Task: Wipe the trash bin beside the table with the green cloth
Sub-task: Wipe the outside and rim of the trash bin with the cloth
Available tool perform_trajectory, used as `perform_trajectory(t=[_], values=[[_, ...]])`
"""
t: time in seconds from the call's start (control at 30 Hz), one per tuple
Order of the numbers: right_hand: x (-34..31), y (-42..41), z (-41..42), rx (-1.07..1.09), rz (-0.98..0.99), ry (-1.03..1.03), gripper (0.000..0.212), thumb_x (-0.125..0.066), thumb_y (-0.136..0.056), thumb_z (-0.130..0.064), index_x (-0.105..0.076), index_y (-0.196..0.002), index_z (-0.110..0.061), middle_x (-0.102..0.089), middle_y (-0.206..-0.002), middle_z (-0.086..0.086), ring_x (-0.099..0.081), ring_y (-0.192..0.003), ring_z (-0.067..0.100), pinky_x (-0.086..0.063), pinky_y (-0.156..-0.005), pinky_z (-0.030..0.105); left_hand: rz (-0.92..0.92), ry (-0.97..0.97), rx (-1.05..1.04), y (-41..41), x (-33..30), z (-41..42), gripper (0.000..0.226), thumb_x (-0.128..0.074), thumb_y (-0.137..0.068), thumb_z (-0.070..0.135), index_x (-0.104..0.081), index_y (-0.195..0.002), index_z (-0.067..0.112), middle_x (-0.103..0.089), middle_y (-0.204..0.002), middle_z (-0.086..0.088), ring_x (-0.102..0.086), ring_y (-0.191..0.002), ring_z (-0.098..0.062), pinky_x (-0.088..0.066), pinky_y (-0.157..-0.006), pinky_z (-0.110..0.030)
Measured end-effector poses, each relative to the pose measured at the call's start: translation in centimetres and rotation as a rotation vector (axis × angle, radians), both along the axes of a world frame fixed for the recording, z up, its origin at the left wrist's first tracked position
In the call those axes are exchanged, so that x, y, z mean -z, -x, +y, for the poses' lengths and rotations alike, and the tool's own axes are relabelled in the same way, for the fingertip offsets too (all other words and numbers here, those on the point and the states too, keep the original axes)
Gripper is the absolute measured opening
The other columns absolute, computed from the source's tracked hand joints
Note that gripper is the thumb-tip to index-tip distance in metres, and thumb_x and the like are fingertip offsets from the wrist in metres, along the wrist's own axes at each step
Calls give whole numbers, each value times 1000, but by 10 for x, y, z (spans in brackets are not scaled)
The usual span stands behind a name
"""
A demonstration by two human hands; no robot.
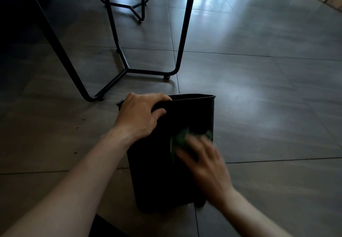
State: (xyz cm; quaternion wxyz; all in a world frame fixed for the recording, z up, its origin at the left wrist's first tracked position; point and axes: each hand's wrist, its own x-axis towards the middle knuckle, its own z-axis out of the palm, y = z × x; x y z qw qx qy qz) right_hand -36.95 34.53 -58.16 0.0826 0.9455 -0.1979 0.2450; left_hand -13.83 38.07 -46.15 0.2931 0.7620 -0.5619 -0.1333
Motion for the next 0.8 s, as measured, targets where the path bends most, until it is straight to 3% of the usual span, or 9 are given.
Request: perform_trajectory(t=[0.07, 0.13, 0.27, 0.37, 0.57, 0.63, 0.8], values=[[-33, -30, -35, 210, -198, -76, 51, -64, -93, -22, -53, -142, -24, -38, -146, 15, -41, -130, 43, -43, -109, 54, -1, -6, 5, 1, -2, 1, 30, -67, -92, 25, -69, -121, 37, -76, -112, 11, -69, -107, -17, -46, -104, -48], [-40, -47, -42, 249, -246, -81, 50, -66, -94, -22, -55, -143, -21, -37, -147, 16, -40, -131, 44, -38, -111, 53, -13, 2, 3, 0, -1, 1, 31, -68, -92, 25, -70, -121, 37, -76, -113, 11, -69, -108, -18, -46, -105, -47], [21, -4, 23, -106, 88, 105, 44, -55, -95, -23, -56, -140, -27, -43, -145, 13, -48, -125, 39, -60, -95, 49, -15, 9, -13, 0, 0, 0, 31, -68, -92, 26, -70, -119, 38, -77, -112, 12, -69, -107, -18, -43, -104, -41], [38, 29, 42, -263, 267, 131, 45, -48, -97, -23, -57, -140, -32, -46, -144, 6, -61, -120, 33, -63, -89, 41, -11, 15, 6, 1, 2, -1, 30, -68, -92, 28, -69, -119, 40, -76, -113, 14, -68, -108, -15, -40, -106, -39], [-25, -47, -9, 76, -69, 32, 46, -62, -99, -26, -53, -144, -25, -38, -156, 10, -42, -139, 39, -45, -109, 50, -45, 12, 31, 2, 0, -3, 30, -65, -93, 26, -70, -120, 39, -76, -115, 14, -69, -111, -14, -43, -106, -35], [-19, -55, -4, 59, -77, 50, 44, -59, -101, -26, -52, -145, -23, -37, -156, 12, -41, -140, 40, -40, -110, 52, -26, 8, 38, 1, -1, -3, 30, -66, -93, 25, -71, -119, 38, -77, -114, 13, -70, -110, -15, -46, -105, -37], [34, 8, 37, -374, 367, 287, 49, -58, -97, -28, -54, -145, -33, -38, -154, 4, -56, -132, 30, -40, -118, 47, 20, -29, 38, 0, -1, 2, 30, -67, -93, 29, -69, -120, 43, -75, -114, 16, -67, -112, -13, -45, -107, -40]])
